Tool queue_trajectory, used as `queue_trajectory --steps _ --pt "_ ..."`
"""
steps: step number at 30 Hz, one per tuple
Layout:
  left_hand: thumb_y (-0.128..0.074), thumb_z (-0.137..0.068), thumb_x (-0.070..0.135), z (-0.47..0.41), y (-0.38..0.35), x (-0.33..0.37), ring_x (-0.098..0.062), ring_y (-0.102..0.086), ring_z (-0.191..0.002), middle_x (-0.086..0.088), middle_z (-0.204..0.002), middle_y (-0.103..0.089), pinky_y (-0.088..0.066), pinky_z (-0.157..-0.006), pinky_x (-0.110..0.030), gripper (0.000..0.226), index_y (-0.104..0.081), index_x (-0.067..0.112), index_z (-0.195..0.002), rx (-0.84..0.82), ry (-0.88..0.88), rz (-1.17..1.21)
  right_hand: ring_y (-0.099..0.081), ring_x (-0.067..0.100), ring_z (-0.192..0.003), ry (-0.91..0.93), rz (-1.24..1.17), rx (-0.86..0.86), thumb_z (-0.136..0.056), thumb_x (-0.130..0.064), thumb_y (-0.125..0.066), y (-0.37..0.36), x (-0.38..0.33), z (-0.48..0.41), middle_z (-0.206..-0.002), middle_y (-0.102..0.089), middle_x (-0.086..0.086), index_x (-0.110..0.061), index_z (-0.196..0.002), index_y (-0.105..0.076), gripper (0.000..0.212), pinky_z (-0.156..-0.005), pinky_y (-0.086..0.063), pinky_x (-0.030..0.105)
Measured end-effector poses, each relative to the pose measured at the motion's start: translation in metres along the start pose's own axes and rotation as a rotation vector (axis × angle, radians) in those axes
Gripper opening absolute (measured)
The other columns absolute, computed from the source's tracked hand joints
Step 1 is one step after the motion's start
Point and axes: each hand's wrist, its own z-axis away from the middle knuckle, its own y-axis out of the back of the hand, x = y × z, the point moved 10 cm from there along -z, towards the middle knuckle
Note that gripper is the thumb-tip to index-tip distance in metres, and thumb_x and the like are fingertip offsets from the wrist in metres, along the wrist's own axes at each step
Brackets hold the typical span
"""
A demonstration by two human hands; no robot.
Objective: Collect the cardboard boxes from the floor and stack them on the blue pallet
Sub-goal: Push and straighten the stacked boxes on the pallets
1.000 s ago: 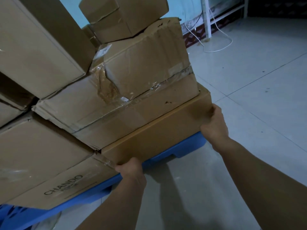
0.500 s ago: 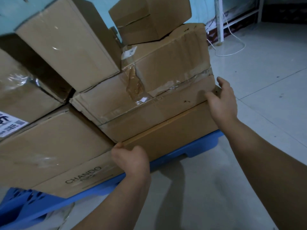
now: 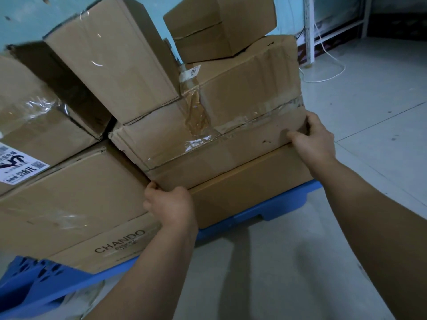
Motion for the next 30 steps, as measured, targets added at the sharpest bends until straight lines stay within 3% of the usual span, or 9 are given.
queue_trajectory --steps 4,8,10,13,16,21,26,28,30 --pt "-0.047 -0.090 0.004 0.005 -0.006 0.002 -0.032 -0.047 -0.117 -0.011 -0.140 -0.033 -0.044 -0.102 -0.040 0.053 -0.036 0.017 -0.140 -0.006 0.069 0.010 -0.046 0.028 -0.122 -0.034 -0.037 0.042 -0.065 -0.049 -0.051 0.006 -0.001 0.000 -0.124 -0.054 -0.006 -0.043 -0.132 -0.040 0.068 -0.099 -0.043 0.050" --pt "-0.048 -0.090 0.003 0.005 -0.010 -0.004 -0.021 -0.050 -0.103 -0.008 -0.132 -0.046 -0.041 -0.084 -0.027 0.051 -0.036 0.015 -0.138 -0.019 0.121 0.159 -0.050 0.027 -0.115 -0.018 -0.046 0.082 -0.062 -0.048 -0.051 0.010 -0.001 0.000 -0.122 -0.055 -0.002 -0.036 -0.127 -0.042 0.067 -0.095 -0.046 0.050" --pt "-0.048 -0.090 0.002 0.003 -0.009 -0.004 -0.017 -0.049 -0.103 -0.004 -0.131 -0.049 -0.039 -0.083 -0.024 0.056 -0.033 0.015 -0.142 -0.030 0.104 0.172 -0.049 0.027 -0.115 -0.007 -0.034 0.061 -0.066 -0.043 -0.055 0.009 -0.001 -0.001 -0.123 -0.054 -0.002 -0.035 -0.130 -0.040 0.066 -0.095 -0.046 0.048" --pt "-0.049 -0.086 0.005 0.000 -0.015 -0.003 -0.020 -0.052 -0.114 0.002 -0.133 -0.049 -0.045 -0.098 -0.032 0.064 -0.032 0.021 -0.145 -0.083 0.056 0.117 -0.049 0.027 -0.114 -0.001 -0.018 0.050 -0.073 -0.036 -0.059 0.007 0.002 -0.004 -0.120 -0.053 -0.002 -0.032 -0.129 -0.040 0.060 -0.092 -0.046 0.045" --pt "-0.051 -0.080 0.007 0.002 -0.016 -0.004 -0.027 -0.055 -0.112 -0.003 -0.130 -0.053 -0.048 -0.100 -0.044 0.062 -0.039 0.022 -0.139 -0.088 0.046 0.093 -0.050 0.028 -0.112 0.007 -0.021 0.075 -0.071 -0.037 -0.059 0.010 0.003 -0.003 -0.119 -0.055 -0.001 -0.030 -0.125 -0.041 0.057 -0.092 -0.046 0.045" --pt "-0.049 -0.070 0.009 0.004 -0.011 -0.008 -0.027 -0.063 -0.101 -0.006 -0.116 -0.063 -0.054 -0.092 -0.044 0.058 -0.054 0.015 -0.127 -0.052 0.033 0.141 -0.050 0.028 -0.114 0.048 0.032 0.137 -0.072 -0.035 -0.065 0.010 0.002 0.003 -0.123 -0.053 0.003 -0.022 -0.128 -0.039 0.063 -0.097 -0.043 0.046" --pt "-0.054 -0.077 0.008 0.009 -0.007 -0.006 -0.027 -0.059 -0.104 -0.007 -0.119 -0.058 -0.052 -0.096 -0.041 0.042 -0.048 0.018 -0.116 -0.011 0.069 0.169 -0.042 0.029 -0.129 0.069 0.053 0.133 -0.066 -0.039 -0.065 0.005 0.002 0.003 -0.134 -0.049 0.006 -0.021 -0.134 -0.035 0.077 -0.110 -0.030 0.052" --pt "-0.053 -0.074 0.012 0.007 -0.006 -0.016 -0.031 -0.059 -0.107 -0.009 -0.121 -0.058 -0.050 -0.098 -0.043 0.036 -0.051 0.013 -0.110 0.014 0.154 0.157 -0.034 0.029 -0.138 0.053 0.046 0.126 -0.065 -0.040 -0.065 0.003 0.005 0.003 -0.146 -0.040 0.007 -0.027 -0.142 -0.028 0.086 -0.113 -0.026 0.053" --pt "-0.048 -0.064 0.023 0.006 -0.005 -0.038 -0.035 -0.060 -0.110 -0.012 -0.125 -0.059 -0.050 -0.097 -0.046 0.058 -0.056 0.010 -0.120 0.045 0.293 0.143 -0.028 0.026 -0.142 0.046 0.027 0.142 -0.068 -0.036 -0.067 0.004 0.009 0.006 -0.152 -0.034 0.006 -0.027 -0.148 -0.021 0.093 -0.115 -0.024 0.052"
